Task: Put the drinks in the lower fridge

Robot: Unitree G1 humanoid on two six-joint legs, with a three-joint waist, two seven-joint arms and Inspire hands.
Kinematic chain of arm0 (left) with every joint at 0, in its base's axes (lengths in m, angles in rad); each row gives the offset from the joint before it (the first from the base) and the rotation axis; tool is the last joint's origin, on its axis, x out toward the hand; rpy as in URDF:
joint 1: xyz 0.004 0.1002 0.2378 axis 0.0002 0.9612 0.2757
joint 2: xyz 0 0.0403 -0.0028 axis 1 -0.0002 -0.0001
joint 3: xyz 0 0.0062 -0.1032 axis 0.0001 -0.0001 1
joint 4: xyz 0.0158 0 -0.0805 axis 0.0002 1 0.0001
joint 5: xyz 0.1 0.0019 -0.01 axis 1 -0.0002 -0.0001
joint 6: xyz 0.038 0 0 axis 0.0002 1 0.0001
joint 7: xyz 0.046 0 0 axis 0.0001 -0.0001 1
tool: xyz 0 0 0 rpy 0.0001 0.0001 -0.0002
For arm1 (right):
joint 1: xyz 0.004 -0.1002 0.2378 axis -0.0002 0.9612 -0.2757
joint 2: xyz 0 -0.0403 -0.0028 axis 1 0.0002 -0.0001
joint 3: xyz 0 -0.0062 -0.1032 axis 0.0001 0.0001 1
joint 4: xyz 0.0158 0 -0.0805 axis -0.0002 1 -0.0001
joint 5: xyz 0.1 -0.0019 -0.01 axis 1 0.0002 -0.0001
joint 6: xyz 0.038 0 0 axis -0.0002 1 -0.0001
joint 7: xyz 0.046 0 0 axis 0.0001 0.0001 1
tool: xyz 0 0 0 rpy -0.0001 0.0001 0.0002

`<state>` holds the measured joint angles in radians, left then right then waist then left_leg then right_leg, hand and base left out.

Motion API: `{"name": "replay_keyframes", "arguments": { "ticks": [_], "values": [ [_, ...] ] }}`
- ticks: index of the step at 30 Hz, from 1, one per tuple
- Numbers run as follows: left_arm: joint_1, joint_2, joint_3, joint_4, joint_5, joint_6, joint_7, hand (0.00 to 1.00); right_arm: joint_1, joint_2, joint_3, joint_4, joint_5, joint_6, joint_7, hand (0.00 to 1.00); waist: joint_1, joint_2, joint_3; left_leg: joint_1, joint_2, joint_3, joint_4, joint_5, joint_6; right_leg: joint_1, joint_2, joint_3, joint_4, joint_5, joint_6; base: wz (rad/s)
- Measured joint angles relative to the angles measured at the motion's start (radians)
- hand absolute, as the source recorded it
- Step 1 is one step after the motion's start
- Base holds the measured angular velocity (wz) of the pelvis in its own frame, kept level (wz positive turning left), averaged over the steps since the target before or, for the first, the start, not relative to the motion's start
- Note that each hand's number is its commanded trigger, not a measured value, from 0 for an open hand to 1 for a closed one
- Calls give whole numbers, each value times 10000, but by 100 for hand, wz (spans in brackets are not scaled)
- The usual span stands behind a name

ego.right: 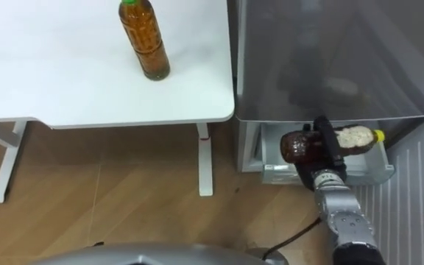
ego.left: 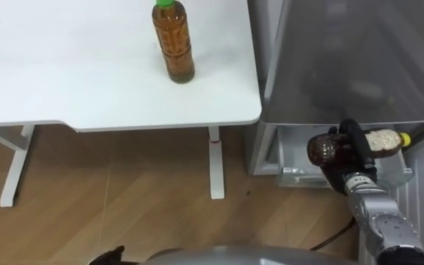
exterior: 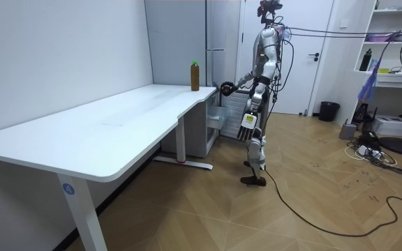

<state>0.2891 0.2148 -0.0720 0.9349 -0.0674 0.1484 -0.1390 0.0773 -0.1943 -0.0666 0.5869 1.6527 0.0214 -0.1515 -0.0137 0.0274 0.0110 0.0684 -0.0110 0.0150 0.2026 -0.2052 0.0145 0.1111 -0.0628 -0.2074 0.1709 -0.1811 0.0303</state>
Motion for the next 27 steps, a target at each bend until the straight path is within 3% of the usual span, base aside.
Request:
{"name": "replay_keyframes", "arguments": {
  "ticks": [2,5,9,13,14,19,22,26,27],
  "values": [
    [3,-1,-107,-7,198,111,-36,0,-122,-15,-336,140,7,-80,-88,100,-88,82,-53,-242,-27,-7,62,20,31,-194,-34,-41,72,-36,15,19],
    [-11,-3,-115,72,397,227,-52,0,-398,-58,-454,576,318,-72,-182,100,-83,78,-61,-412,-38,-11,180,29,39,-388,-70,-39,301,-109,-7,3],
    [-229,0,-106,158,547,258,-9,0,-1618,-77,-809,2016,291,-81,-218,100,-50,29,-40,-1050,-36,33,510,33,37,-1216,-137,27,903,-216,-60,-2],
    [-1070,17,-104,509,580,241,0,0,-3040,-44,-1146,3328,321,-232,-42,100,-14,1,33,-2087,-42,21,983,94,57,-2278,-269,-104,1517,-248,-127,6],
    [-1323,55,-107,685,605,207,18,0,-3272,-21,-1137,3613,305,-234,131,100,-28,-77,84,-2335,-40,22,1072,119,53,-2523,-285,-115,1613,-246,-150,0],
    [-2337,49,-324,1233,613,148,206,0,-4443,-185,-1148,5380,85,-272,566,100,68,-83,151,-3505,-103,60,1543,203,117,-3758,-429,-108,2142,-260,-186,2],
    [-2862,-26,-330,1461,601,-84,281,0,-4475,-212,-1147,5818,-17,-200,601,100,453,-79,164,-4060,-184,81,1672,261,127,-4447,-552,-43,2563,-332,-203,0],
    [-3207,-63,-434,1571,596,-324,307,0,-4609,-257,-1162,5857,-14,-161,600,100,613,-95,202,-4732,-340,125,1827,355,166,-5324,-841,-75,3256,-489,-234,7],
    [-3328,-69,-533,1635,592,-364,355,0,-4726,-327,-1163,5858,-21,-160,600,100,614,-102,251,-4883,-372,134,1891,366,179,-5555,-959,-48,3494,-575,-222,8]
  ]
}}
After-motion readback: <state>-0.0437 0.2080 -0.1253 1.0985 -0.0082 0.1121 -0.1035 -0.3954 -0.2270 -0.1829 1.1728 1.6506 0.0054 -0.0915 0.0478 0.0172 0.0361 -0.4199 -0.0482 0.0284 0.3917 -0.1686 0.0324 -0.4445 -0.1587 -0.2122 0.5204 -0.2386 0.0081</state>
